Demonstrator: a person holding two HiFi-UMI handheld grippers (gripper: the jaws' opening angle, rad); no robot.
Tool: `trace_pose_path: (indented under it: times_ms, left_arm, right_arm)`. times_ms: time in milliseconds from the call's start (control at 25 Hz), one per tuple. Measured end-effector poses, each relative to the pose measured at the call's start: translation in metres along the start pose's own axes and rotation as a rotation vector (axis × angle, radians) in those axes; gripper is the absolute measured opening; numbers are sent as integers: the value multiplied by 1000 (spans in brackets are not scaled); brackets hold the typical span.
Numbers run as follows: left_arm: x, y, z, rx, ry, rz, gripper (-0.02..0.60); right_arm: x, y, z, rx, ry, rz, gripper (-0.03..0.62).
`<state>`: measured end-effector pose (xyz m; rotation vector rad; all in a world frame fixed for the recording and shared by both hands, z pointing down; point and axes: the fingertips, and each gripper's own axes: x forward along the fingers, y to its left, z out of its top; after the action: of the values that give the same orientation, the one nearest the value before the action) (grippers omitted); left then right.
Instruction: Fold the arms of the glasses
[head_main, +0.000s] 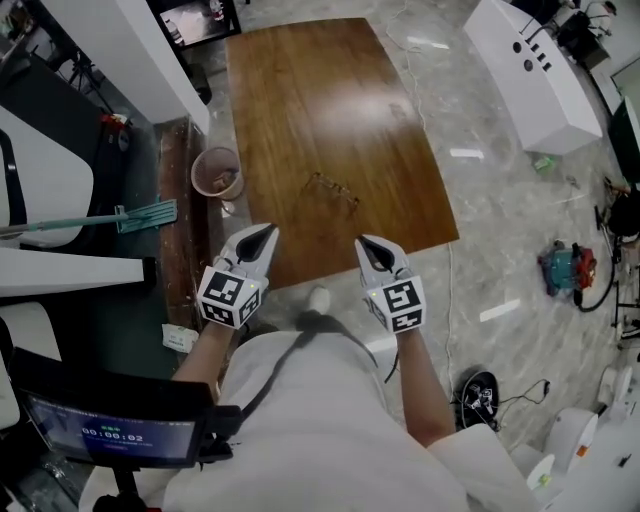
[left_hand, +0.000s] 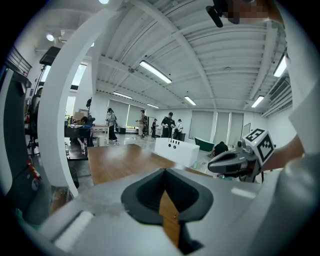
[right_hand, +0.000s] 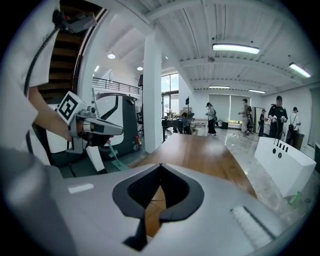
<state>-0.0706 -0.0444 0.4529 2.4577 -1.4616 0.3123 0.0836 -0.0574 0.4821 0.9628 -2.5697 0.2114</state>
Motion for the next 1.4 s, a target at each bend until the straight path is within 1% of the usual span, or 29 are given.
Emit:
trace_pose_path:
  times_ms: [160, 280, 520, 680, 760, 920, 1000, 1080, 1200, 1400]
  left_arm:
    - [21, 5, -5, -9, 14, 34, 6]
    - [31, 8, -9, -25, 26, 51, 6]
    - [44, 21, -13, -46, 51, 52, 6]
    - [55, 37, -23, -59, 76, 25, 8]
    - [62, 45, -30, -69, 99, 5, 25]
    - [80, 58, -43, -96, 147, -49, 44]
    - [87, 77, -55, -104, 173, -69, 44]
    - [95, 97, -69, -106, 190, -87, 44]
    - [110, 91, -77, -127, 194, -114, 44]
    - [123, 86, -81, -138, 217, -128, 67]
  right_arm:
    - [20, -19, -13, -22, 39, 33, 9]
    - [36, -29, -16, -19, 55, 47, 9]
    - [66, -39, -13, -12, 86, 57, 9]
    - [91, -44, -12, -10, 118, 36, 9]
    - [104, -50, -13, -11, 143, 13, 9]
    - [130, -67, -19, -43, 229, -26, 15]
    - [157, -66, -24, -57, 271, -31, 35]
    - [185, -61, -31, -59, 299, -32, 35]
    - [187, -68, -42, -83, 354, -41, 49]
    - [195, -72, -58, -124, 424, -18, 63]
